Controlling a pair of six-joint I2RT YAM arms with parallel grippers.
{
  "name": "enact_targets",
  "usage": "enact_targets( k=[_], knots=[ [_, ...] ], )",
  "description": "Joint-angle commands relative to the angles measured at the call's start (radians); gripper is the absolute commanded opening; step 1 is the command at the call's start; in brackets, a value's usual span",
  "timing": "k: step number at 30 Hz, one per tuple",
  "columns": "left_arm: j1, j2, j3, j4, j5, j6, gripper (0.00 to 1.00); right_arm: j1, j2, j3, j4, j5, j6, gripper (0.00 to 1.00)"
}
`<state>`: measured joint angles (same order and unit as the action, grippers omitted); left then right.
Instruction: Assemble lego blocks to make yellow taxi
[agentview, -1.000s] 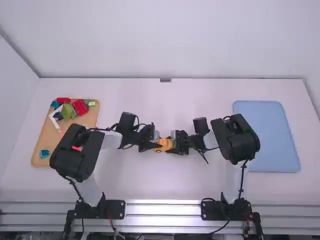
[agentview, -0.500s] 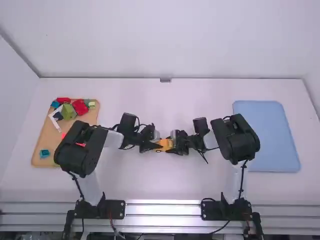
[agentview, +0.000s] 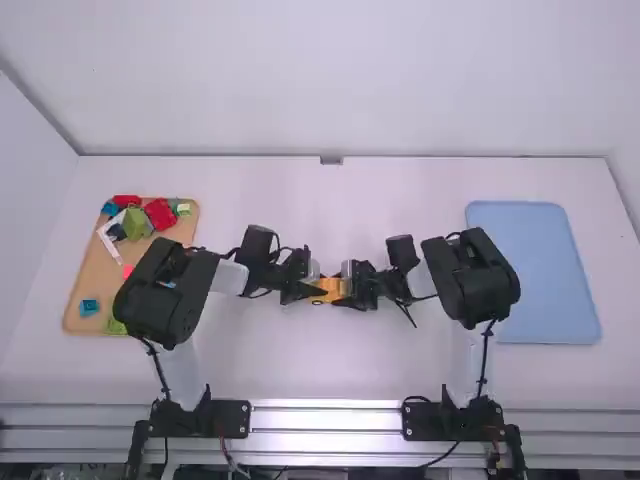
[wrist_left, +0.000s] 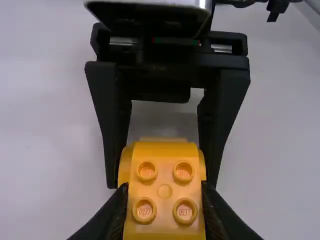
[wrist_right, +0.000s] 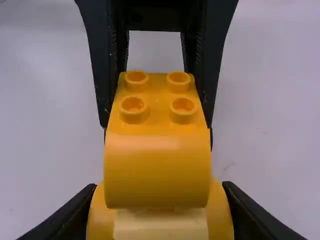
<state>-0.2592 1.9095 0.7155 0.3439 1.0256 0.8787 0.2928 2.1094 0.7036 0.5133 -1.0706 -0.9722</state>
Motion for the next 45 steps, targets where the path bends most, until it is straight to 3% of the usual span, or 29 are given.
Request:
enact_targets(
  k=[1,13,22,45],
  knots=[
    [-0.023,0.024,-0.007,-0.024,-0.004,-0.008,0.02,0.002,0.012,-0.003,0.002,-0.006,0.006,0.39],
    [-0.107,0.024,-0.007,-0.048,-0.187,-0.018,0.02,0.002,0.011,-0.003,0.002,-0.005,0.006,0.40],
    [-0.108,0.024,0.019,-0.179,-0.258,-0.007,0.02,0.002,0.011,-0.003,0.003,-0.003,0.006,0.40],
    [-0.101,0.024,-0.018,-0.159,-0.279,-0.019,0.02,0.000,0.011,-0.003,0.003,-0.006,0.007,0.41]
  ],
)
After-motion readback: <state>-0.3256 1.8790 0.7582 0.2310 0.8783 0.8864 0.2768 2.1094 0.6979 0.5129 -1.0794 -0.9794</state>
